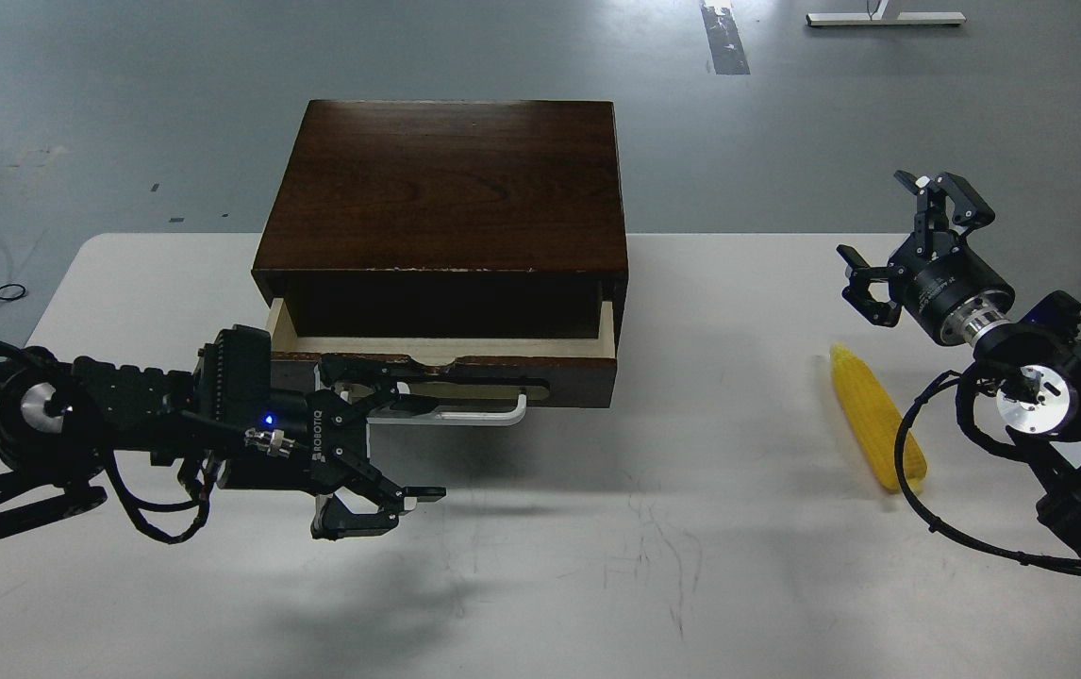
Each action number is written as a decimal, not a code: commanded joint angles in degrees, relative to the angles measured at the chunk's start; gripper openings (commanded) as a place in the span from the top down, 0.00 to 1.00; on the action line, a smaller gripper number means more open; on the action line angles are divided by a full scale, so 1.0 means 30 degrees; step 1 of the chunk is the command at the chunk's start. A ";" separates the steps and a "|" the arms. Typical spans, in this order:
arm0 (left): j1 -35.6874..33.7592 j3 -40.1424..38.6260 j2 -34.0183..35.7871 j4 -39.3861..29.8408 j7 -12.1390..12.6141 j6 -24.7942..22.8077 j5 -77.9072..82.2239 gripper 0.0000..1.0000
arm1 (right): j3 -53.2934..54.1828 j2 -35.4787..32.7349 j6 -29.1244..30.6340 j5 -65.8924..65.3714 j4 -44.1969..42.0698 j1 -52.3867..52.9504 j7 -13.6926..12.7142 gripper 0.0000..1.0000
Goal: Put corn in drawer with both arms
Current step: 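Pull the drawer handle toward the robot with the left gripper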
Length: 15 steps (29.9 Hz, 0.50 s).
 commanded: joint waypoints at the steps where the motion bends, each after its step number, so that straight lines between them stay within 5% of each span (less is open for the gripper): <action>1: 0.0001 -0.0001 -0.0008 -0.0006 -0.0006 0.0005 0.0002 0.17 | 0.0027 0.0000 0.0000 0.0000 0.0002 0.0029 0.0000 0.00; 15: 0.0001 -0.0001 0.0080 -0.0387 -0.0006 0.0005 0.0002 0.17 | 0.0028 0.0000 0.0029 0.0000 0.0002 0.0029 0.0000 0.00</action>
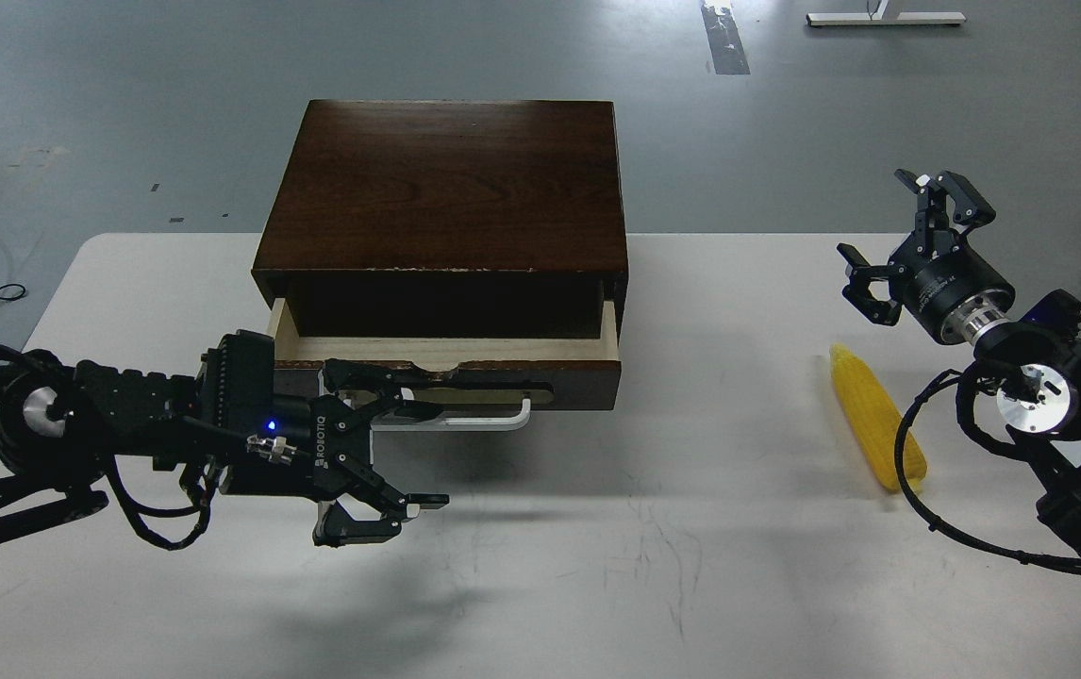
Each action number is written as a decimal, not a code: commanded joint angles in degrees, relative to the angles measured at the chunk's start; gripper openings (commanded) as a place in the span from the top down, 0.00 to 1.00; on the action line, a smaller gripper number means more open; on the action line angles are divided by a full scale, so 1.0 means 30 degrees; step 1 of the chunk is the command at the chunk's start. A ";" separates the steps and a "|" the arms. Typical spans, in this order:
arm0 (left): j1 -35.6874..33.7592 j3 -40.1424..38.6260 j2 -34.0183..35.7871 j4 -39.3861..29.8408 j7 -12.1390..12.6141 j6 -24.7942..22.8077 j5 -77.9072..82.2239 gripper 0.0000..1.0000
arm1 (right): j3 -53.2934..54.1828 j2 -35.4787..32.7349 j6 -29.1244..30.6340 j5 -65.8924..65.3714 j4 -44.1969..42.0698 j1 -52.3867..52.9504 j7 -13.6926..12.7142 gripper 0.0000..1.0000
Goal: Put corn in drawer with both arms
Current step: 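Pull the drawer handle toward the robot with the left gripper, then pull the drawer farther open with the left gripper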
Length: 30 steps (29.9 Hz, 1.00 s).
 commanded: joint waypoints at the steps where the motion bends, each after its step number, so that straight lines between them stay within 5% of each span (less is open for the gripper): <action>1: -0.0002 -0.0007 0.0051 -0.0060 -0.0001 0.0007 0.0000 0.17 | -0.0028 0.0000 -0.0016 0.0000 0.0002 0.0000 0.0000 0.00; 30: 0.1023 -0.0007 0.0696 -0.1290 -0.0001 0.0007 0.0000 0.17 | -0.0028 -0.0030 0.0013 0.0000 -0.0028 0.0000 0.0000 0.00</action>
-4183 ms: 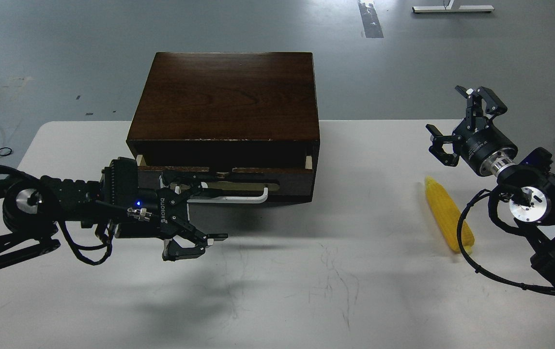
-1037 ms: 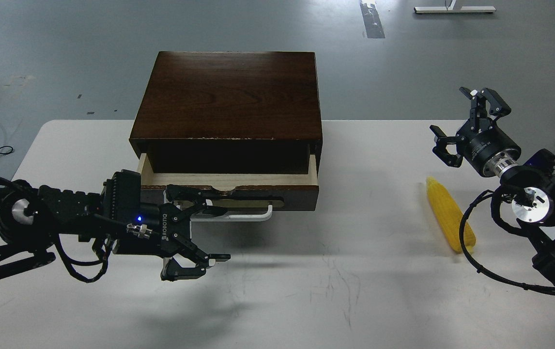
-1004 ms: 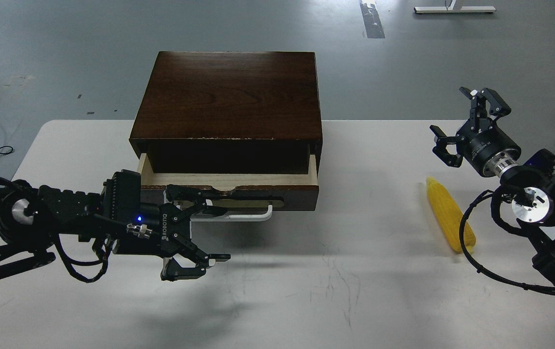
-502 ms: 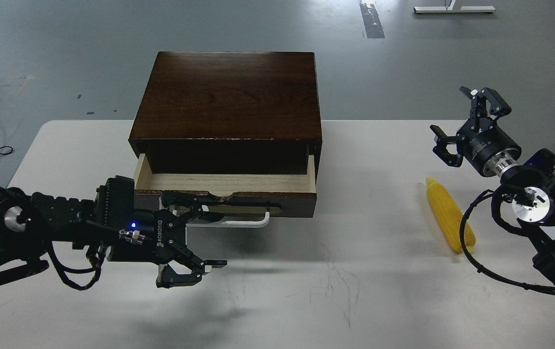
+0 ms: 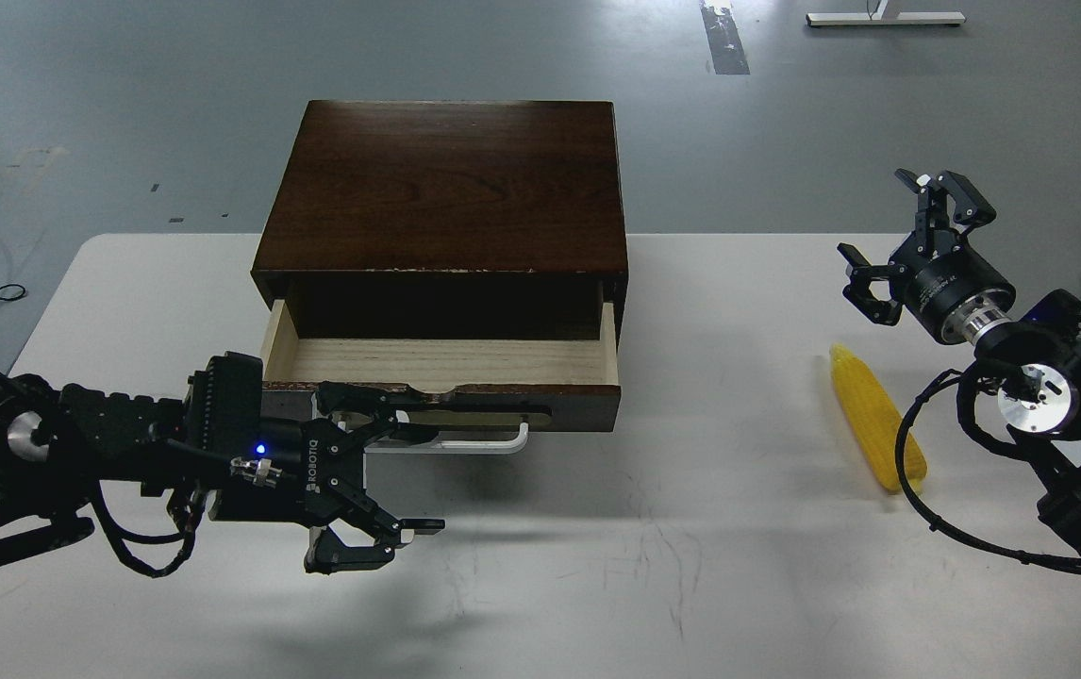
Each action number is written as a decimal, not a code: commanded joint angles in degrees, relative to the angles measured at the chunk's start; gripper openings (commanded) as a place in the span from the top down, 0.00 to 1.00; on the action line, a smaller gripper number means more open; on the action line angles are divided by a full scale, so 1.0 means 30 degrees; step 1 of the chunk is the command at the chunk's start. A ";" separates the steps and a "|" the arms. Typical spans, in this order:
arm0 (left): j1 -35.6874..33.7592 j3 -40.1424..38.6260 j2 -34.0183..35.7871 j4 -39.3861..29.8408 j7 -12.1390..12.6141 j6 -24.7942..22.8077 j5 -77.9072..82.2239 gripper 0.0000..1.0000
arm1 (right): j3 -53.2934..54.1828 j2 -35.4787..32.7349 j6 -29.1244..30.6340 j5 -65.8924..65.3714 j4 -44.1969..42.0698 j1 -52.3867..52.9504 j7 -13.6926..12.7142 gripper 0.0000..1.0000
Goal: Put corn in drawer with both arms
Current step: 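Pull the drawer farther open with the left gripper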
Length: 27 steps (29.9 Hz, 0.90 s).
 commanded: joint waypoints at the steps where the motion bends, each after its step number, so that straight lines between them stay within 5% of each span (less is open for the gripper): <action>1: 0.0067 0.0000 0.0000 -0.0203 -0.0003 0.0007 0.0000 0.17 | 0.0002 0.0001 -0.0002 0.0000 -0.0006 -0.0014 0.0000 0.00; 27: 0.0390 0.0000 0.0088 -0.0877 -0.0003 0.0036 0.0000 0.17 | 0.0002 0.0031 -0.0002 0.0000 -0.0415 -0.0014 0.0000 0.00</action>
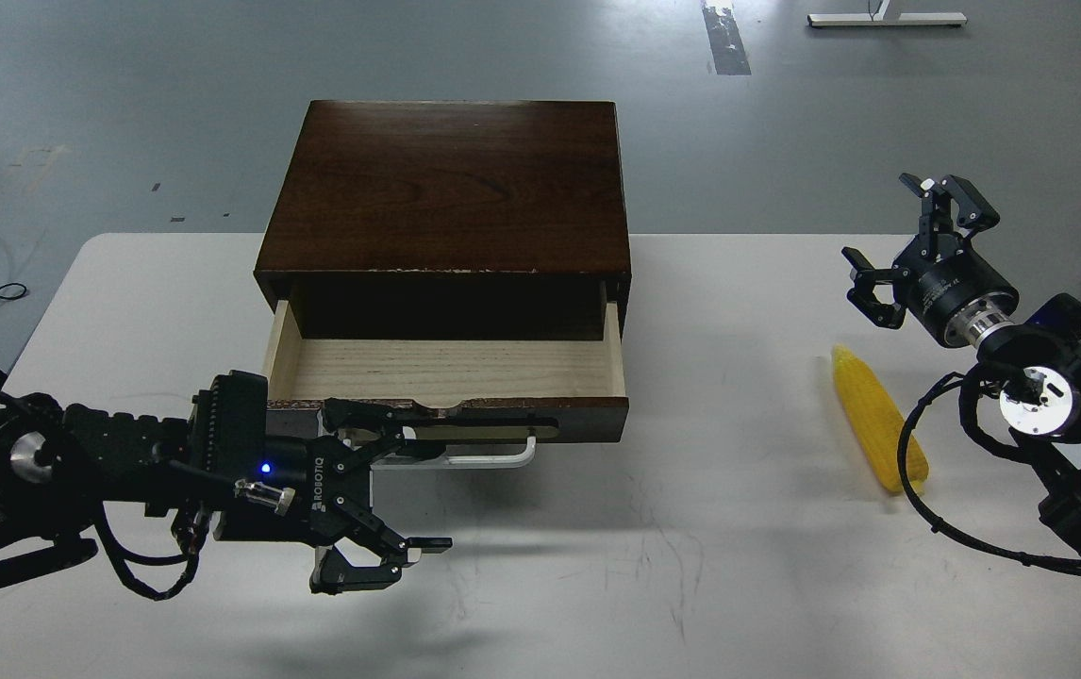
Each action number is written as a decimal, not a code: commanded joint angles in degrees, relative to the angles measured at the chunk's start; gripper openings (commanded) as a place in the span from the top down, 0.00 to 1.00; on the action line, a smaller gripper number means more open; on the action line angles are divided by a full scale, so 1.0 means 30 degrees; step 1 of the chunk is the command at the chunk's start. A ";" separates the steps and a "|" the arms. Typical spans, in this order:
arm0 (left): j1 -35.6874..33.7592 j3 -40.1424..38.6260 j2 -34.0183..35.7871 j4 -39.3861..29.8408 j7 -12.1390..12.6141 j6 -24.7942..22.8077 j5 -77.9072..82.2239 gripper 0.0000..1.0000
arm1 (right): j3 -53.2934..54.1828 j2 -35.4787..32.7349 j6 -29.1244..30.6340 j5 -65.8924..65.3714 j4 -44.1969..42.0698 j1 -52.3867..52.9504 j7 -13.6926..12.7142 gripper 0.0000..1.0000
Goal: Put corn in drawer with both arms
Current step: 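Pull the drawer farther open with the left gripper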
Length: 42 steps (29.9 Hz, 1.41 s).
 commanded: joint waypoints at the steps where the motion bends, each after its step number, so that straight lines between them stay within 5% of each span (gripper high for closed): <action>1: 0.0008 -0.0001 0.0107 -0.0080 -0.0004 -0.0005 -0.0002 0.17 | -0.0024 -0.0001 -0.0002 0.0000 -0.0159 0.0030 0.0000 0.00; 42: -0.0900 -0.0206 0.1250 -0.0637 -0.0004 0.0523 -0.0002 0.08 | -0.0259 -0.0001 -0.0002 0.0000 -0.0248 0.0001 0.0000 0.00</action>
